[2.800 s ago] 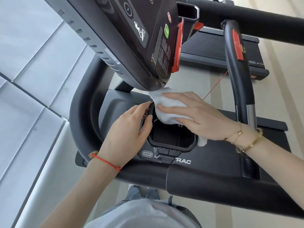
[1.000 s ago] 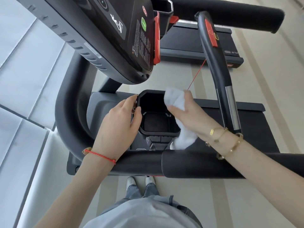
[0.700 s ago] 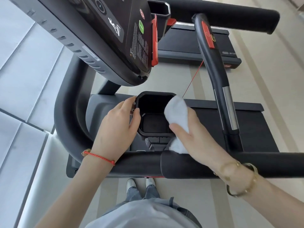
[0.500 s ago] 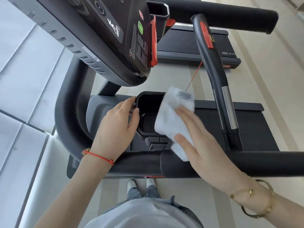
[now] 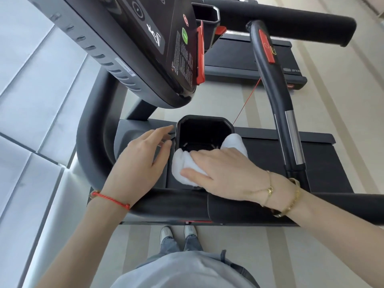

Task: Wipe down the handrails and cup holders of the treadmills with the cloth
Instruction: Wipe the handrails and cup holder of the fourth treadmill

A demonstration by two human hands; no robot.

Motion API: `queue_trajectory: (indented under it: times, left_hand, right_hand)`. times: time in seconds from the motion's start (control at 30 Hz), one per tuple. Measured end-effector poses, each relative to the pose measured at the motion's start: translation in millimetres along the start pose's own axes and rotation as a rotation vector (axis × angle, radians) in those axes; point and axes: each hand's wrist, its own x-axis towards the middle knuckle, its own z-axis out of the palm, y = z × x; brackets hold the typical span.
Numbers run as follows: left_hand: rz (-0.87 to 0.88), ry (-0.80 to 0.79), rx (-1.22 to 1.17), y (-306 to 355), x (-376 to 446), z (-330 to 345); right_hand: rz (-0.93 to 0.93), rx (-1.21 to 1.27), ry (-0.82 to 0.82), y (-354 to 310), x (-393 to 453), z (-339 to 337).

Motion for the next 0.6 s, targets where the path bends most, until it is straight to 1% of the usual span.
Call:
queue_trajectory:
  times: [0.1, 0.17, 0.2, 0.23, 0.33, 0.43, 0.6]
  left_hand:
    - [0.002, -0.026, 0.021, 0.4, 0.3, -1.9]
    - [0.000, -0.026, 0.024, -0.5, 0.6, -3.8]
    - [-0.004, -0.023, 0.021, -1.2, 0.3, -4.3]
    - [-0.009, -0.018, 0.014, -1.8, 0.0, -4.5]
    - [-0.019, -0.002, -0.009, -3.1, -0.8, -4.6]
    - [-0.039, 0.016, -0.036, -4.7, -2.2, -5.4]
    - [-0.032, 0.016, -0.020, -3.7, -4.3, -3.6]
  right_hand:
    - [-0.131, -0.132, 0.110, 9.4, -24.1, -1.5]
    - [-0.170, -0.154, 0.124, 16.1, -28.8, -6.2]
    - [-0.158, -0.163, 0.100, 15.4, -25.7, -7.7]
    - [-0.125, -0.163, 0.068, 13.0, -19.5, -7.2]
    - [0.025, -0.022, -0.007, 0.3, 8.1, 0.1]
    - [0.104, 0.125, 0.057, -13.6, 28.4, 9.6]
    - [0.279, 0.374, 0.147, -17.7, 35.9, 15.7]
